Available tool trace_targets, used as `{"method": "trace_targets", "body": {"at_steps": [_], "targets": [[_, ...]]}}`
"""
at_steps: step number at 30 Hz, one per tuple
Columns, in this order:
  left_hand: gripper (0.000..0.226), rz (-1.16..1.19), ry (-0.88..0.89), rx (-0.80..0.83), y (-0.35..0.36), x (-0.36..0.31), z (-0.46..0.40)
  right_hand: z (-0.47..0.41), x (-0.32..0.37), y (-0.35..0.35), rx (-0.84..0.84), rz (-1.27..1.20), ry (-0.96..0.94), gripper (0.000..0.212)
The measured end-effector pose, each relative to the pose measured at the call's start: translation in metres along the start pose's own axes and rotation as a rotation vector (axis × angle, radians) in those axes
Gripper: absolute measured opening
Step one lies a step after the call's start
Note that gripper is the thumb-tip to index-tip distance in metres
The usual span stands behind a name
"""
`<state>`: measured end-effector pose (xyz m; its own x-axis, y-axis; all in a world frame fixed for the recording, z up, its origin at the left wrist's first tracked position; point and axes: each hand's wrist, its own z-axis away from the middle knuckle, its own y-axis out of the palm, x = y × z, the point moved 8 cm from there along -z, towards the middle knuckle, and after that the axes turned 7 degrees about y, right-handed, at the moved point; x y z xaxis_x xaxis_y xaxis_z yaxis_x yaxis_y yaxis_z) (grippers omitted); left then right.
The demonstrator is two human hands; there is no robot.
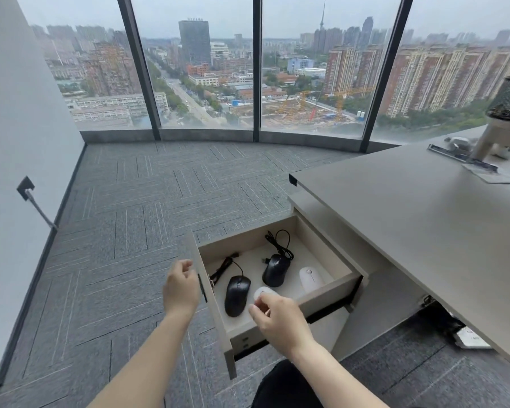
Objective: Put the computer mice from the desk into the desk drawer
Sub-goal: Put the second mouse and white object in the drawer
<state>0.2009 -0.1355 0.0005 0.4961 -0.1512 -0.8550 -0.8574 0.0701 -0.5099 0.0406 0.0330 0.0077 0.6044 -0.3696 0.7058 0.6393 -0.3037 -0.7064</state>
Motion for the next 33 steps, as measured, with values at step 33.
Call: {"method": "trace_targets", "body": {"at_steps": [33], "targets": [[0.047,0.592,-0.302,0.608,0.213,-0.053,0.066,0.017,-0.131,-0.05,-0.278,0.043,0.51,0.034]]}}
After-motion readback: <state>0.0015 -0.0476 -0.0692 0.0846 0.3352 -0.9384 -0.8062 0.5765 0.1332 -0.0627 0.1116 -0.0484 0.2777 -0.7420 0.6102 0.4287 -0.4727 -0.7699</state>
